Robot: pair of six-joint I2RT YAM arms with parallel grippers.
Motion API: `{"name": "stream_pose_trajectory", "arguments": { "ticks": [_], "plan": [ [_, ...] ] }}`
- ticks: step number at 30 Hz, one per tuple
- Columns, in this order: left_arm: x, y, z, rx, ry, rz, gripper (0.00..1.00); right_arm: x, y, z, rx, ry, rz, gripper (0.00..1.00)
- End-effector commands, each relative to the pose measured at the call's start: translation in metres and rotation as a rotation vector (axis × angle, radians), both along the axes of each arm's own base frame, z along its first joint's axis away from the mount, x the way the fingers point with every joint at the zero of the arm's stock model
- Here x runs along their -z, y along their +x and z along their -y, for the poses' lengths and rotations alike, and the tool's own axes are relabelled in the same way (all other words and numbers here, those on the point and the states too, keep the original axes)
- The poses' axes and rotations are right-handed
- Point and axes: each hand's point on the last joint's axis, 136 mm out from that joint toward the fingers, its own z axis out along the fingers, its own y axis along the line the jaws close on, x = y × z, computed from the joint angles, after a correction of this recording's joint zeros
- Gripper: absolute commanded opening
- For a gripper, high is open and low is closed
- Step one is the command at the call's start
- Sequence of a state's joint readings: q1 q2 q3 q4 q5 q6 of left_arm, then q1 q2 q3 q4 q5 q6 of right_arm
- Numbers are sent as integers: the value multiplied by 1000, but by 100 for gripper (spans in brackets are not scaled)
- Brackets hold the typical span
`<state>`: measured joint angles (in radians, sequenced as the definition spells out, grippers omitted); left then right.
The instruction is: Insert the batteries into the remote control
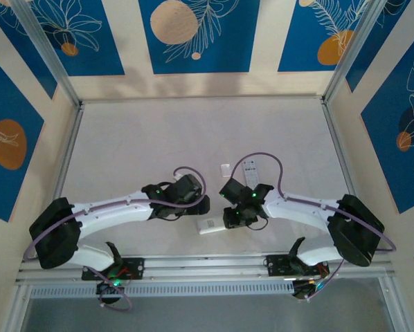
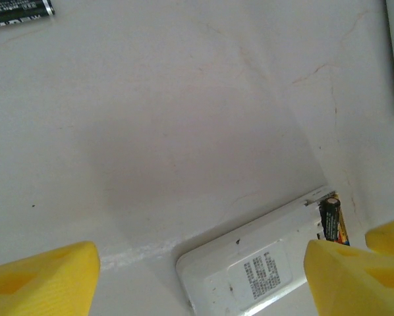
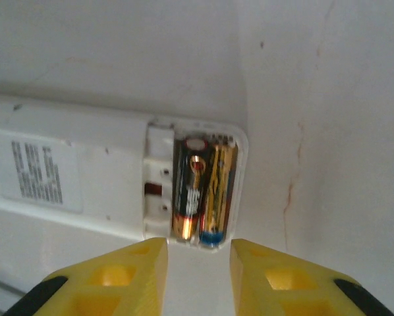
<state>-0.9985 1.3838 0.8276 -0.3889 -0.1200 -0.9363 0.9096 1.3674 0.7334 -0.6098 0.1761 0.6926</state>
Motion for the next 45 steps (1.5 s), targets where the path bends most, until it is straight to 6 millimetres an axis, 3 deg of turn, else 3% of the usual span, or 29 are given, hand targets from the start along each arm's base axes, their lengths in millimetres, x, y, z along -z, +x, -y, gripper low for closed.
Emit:
{"name": "stream_pose_trajectory", "arguments": {
  "ticks": [1,6,10,18,29,35,45],
  "plan": [
    [4,-5,-1,26,-13,-13,83,-9,18,-12,17,14,59,32],
    [14,-8,-3,30,1,-32,85,-5,26,-11,37,-10,72,31],
    [17,-9,-7,21,16,-36,86,0,29,-15,42,-20,59,23],
    [20,-9,-11,11,34,-37,88,8,29,-11,51,-70,43,17],
    [22,-8,-15,4,51,-34,89,-22,28,-9,49,-32,74,14],
    [23,-9,-16,2,52,-34,89,-10,16,7,32,-85,40,14],
    [25,-10,-14,2,47,-44,90,0,17,-12,13,-46,14,15]
  ]
}}
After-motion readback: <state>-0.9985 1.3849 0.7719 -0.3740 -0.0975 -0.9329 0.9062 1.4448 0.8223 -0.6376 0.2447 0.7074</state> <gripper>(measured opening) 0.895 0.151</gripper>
